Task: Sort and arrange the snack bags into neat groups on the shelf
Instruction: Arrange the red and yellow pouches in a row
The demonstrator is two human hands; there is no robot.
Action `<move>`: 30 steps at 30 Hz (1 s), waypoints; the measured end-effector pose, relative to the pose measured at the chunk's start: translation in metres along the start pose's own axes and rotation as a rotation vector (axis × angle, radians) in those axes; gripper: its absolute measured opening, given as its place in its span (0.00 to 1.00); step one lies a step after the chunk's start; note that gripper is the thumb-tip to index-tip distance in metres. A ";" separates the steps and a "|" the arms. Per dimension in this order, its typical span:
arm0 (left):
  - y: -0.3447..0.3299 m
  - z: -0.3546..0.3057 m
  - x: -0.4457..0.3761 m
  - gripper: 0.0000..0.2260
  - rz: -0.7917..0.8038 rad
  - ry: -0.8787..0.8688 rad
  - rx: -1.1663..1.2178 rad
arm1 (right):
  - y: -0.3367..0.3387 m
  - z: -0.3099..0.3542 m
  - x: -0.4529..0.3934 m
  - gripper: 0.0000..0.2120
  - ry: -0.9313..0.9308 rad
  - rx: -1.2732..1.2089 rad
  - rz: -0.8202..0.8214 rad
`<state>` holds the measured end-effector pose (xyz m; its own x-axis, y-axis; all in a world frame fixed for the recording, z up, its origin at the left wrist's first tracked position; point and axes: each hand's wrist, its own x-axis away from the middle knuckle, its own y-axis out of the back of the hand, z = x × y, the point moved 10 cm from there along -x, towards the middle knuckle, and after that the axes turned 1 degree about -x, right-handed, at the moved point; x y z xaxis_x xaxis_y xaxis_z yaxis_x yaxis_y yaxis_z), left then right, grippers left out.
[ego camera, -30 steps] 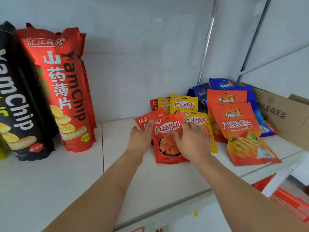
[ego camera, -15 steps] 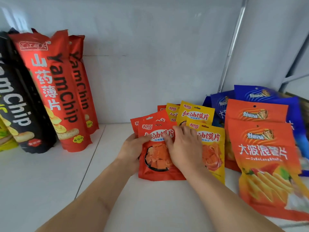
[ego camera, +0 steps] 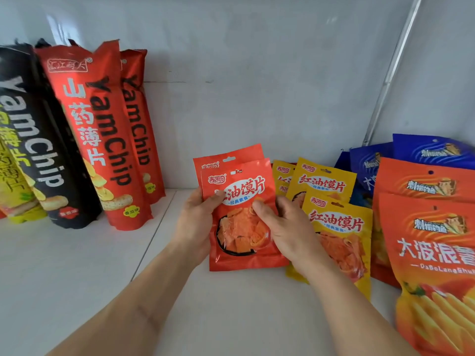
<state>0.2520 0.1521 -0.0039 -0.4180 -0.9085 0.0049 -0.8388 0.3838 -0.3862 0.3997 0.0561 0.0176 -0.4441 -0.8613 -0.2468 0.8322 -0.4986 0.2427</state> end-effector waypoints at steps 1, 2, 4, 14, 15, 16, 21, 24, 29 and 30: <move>0.000 -0.002 0.000 0.12 -0.001 -0.011 -0.004 | -0.001 -0.002 0.000 0.12 -0.006 -0.035 0.013; 0.000 -0.004 0.001 0.12 0.001 -0.018 -0.003 | -0.002 -0.004 0.000 0.11 -0.009 -0.056 0.018; -0.002 -0.005 0.004 0.12 0.023 -0.003 0.016 | -0.001 -0.008 -0.002 0.11 -0.001 -0.063 -0.006; -0.007 0.007 0.010 0.14 0.064 0.173 -0.025 | 0.002 -0.016 -0.004 0.09 0.018 -0.078 -0.115; -0.005 0.004 0.008 0.14 0.039 0.151 -0.036 | -0.002 -0.017 -0.004 0.09 0.015 -0.086 -0.101; -0.002 0.002 0.007 0.12 0.016 0.132 -0.053 | -0.005 -0.017 -0.004 0.09 0.014 -0.089 -0.087; 0.006 -0.002 0.004 0.11 -0.053 0.081 -0.107 | -0.014 -0.014 -0.003 0.15 -0.004 -0.106 -0.033; 0.009 -0.005 0.001 0.11 -0.071 0.046 -0.132 | -0.014 -0.013 -0.004 0.14 -0.004 -0.078 -0.039; 0.008 -0.021 0.000 0.08 -0.059 -0.019 -0.197 | -0.014 -0.010 -0.014 0.09 0.002 -0.074 -0.119; 0.011 -0.025 -0.002 0.08 -0.063 -0.029 -0.205 | -0.016 -0.007 -0.017 0.09 0.007 -0.086 -0.133</move>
<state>0.2348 0.1623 0.0154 -0.3548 -0.9349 -0.0041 -0.9176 0.3490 -0.1902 0.3963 0.0789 0.0114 -0.5502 -0.7875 -0.2779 0.7916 -0.5977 0.1265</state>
